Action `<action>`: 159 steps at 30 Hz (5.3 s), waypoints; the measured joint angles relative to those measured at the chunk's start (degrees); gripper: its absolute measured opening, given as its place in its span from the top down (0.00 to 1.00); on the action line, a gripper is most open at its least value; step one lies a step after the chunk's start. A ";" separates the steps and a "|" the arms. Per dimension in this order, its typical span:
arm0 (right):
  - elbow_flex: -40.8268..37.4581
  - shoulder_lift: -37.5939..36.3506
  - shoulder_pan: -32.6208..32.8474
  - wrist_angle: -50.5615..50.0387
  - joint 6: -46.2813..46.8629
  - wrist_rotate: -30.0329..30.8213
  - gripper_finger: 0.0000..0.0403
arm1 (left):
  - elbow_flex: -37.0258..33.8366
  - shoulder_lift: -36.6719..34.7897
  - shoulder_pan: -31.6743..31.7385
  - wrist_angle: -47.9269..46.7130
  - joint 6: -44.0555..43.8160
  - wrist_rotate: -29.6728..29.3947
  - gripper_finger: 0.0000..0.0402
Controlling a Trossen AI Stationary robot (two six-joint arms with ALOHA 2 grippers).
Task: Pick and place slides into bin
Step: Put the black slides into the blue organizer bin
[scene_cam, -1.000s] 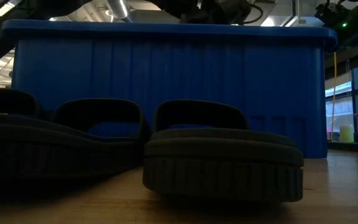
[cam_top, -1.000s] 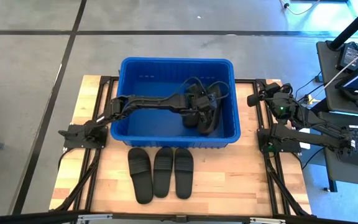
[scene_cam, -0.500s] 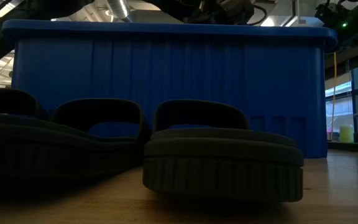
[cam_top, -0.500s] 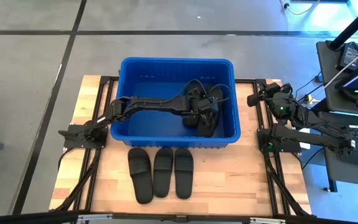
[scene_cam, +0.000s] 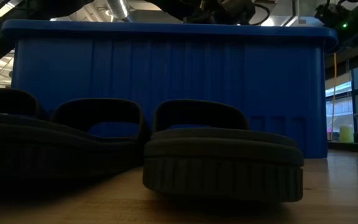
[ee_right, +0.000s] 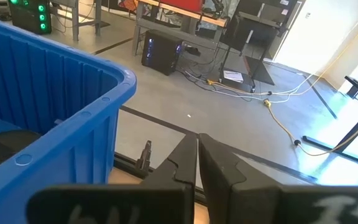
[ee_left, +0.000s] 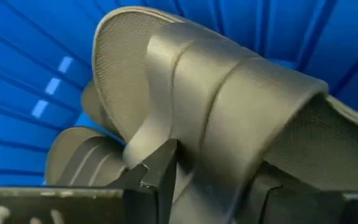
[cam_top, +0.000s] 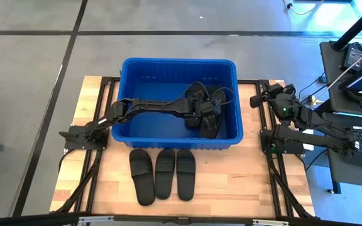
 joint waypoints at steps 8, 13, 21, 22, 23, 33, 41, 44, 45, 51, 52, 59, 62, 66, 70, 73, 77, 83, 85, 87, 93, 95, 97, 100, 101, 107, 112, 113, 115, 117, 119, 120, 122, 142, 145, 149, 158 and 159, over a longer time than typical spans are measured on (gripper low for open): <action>0.00 0.00 0.00 -1.09 0.00 0.01 0.95 | 0.00 0.00 -0.03 0.02 0.23 4.56 0.51; 0.00 0.00 0.00 -1.12 0.00 0.01 0.95 | 0.04 -1.12 0.21 -0.59 -1.72 7.67 0.43; 0.00 0.04 0.00 -1.18 0.02 0.01 0.95 | 3.48 -3.02 0.66 -4.67 -1.77 13.00 0.42; 0.00 0.02 0.02 -1.17 0.05 0.01 0.95 | 4.41 -3.02 0.80 -5.91 -1.76 13.90 0.42; 0.00 0.02 0.00 -1.21 0.24 0.01 0.95 | 5.12 -3.02 0.86 -6.26 -1.65 14.31 0.42; 0.00 0.02 0.00 -1.21 2.16 0.01 0.95 | 12.98 -3.44 4.45 -18.77 10.13 25.14 0.42; 0.00 0.02 0.02 -1.19 4.68 0.01 0.95 | 14.42 -3.34 13.15 -17.96 15.75 65.01 0.42; 0.00 0.02 0.01 -1.19 4.70 0.01 0.95 | 13.78 -3.37 16.03 -13.99 15.82 63.63 0.42; 0.00 0.02 0.02 -1.17 4.72 0.01 0.95 | 13.64 -3.31 16.94 -13.01 15.73 62.42 0.42; 0.00 0.02 0.02 -1.12 4.76 0.03 0.95 | 13.69 -2.44 20.91 -5.95 15.22 62.16 0.42; 0.00 0.01 0.02 -1.12 5.15 0.05 0.95 | 13.68 -1.81 21.23 -5.43 15.19 62.73 0.42; 0.00 -0.02 0.02 -1.08 7.71 0.19 0.95 | 13.68 4.33 21.67 -4.53 15.24 64.00 0.42; 0.00 0.00 0.02 -1.09 8.23 0.19 0.95 | 13.64 7.20 21.67 -4.27 15.22 65.57 0.42; 0.00 0.00 0.01 -1.10 9.14 0.19 0.95 | 13.64 9.24 21.80 -4.02 15.20 65.81 0.42; 0.00 0.00 0.00 -1.10 9.11 0.19 0.95 | 13.64 9.42 21.82 -4.87 15.24 65.87 0.43; 0.00 0.00 0.00 -1.12 9.07 0.20 0.95 | 13.64 9.42 21.63 -4.92 15.23 67.07 0.43; 0.00 0.00 0.00 -1.13 8.94 0.21 0.95 | 13.66 9.69 20.72 -5.54 15.50 67.87 0.43; 0.00 0.00 0.01 -1.19 8.68 0.21 0.95 | 13.70 11.08 19.50 -6.13 16.79 65.77 0.43; 0.00 0.00 0.02 -1.20 8.69 0.21 0.95 | 13.68 11.31 19.38 -6.37 16.81 64.97 0.43; 0.00 0.00 0.02 -1.55 8.72 0.21 0.95 | 13.69 11.30 19.38 -6.34 16.80 65.02 0.43; 0.00 0.01 0.01 -2.32 8.71 0.21 0.95 | 13.68 11.32 19.85 -6.95 14.87 66.38 0.43; 0.00 0.02 0.01 -2.32 8.72 0.21 0.95 | 13.68 11.30 19.45 -6.88 14.82 63.24 0.43; 0.00 0.02 0.02 -2.39 8.63 0.21 0.95 | 13.68 11.26 18.95 -6.46 14.78 59.00 0.43; 0.00 0.02 0.01 -3.20 8.67 0.21 0.95 | 13.70 11.15 18.43 -6.38 14.41 55.85 0.43; 0.00 0.02 0.02 -3.54 8.70 0.21 0.95 | 13.70 11.15 18.39 -6.62 13.48 55.79 0.43; 0.00 0.02 0.02 -4.81 8.72 0.23 0.95 | 13.70 11.15 17.58 -5.77 8.92 55.03 0.43; 0.00 0.02 0.02 -4.81 8.66 0.23 0.95 | 13.73 11.15 17.17 -6.18 8.84 54.89 0.43; 0.00 0.02 0.02 -4.81 8.65 0.23 0.95 | 13.73 11.13 17.13 -6.35 8.81 54.87 0.44; 0.00 0.02 0.02 -4.82 8.61 0.23 0.95 | 13.75 11.13 17.10 -6.56 8.81 54.89 0.47; 0.00 0.02 0.02 -4.85 8.57 0.23 0.95 | 13.75 11.13 17.08 -6.54 8.57 54.92 0.52; 0.00 0.02 0.02 -5.11 8.56 0.23 0.95 | 13.76 11.13 17.19 -6.49 7.44 55.81 0.58; 0.00 0.02 0.02 -5.38 8.55 0.23 0.95 | 13.77 11.13 17.33 -6.49 7.09 57.01 0.62; 0.00 0.02 0.02 -5.70 8.45 0.23 0.95 | 13.77 11.13 17.56 -6.54 5.90 58.92 0.70; 0.00 0.00 0.02 -5.76 7.04 0.23 0.95 | 15.69 9.81 20.80 -8.33 0.83 73.83 0.98; 0.00 0.00 0.01 -5.74 7.04 0.23 0.95 | 15.78 8.18 21.50 -8.56 0.40 74.98 0.98; 0.00 0.00 0.01 -5.73 7.04 0.23 0.95 | 15.96 5.74 22.39 -10.93 1.90 76.85 0.98; 0.00 0.00 0.02 -5.73 7.04 0.23 0.95 | 15.93 3.21 24.25 -27.22 11.56 76.86 0.99; 0.00 0.00 0.02 -5.73 7.05 0.23 0.95 | 15.93 3.21 24.25 -27.95 11.74 77.03 0.99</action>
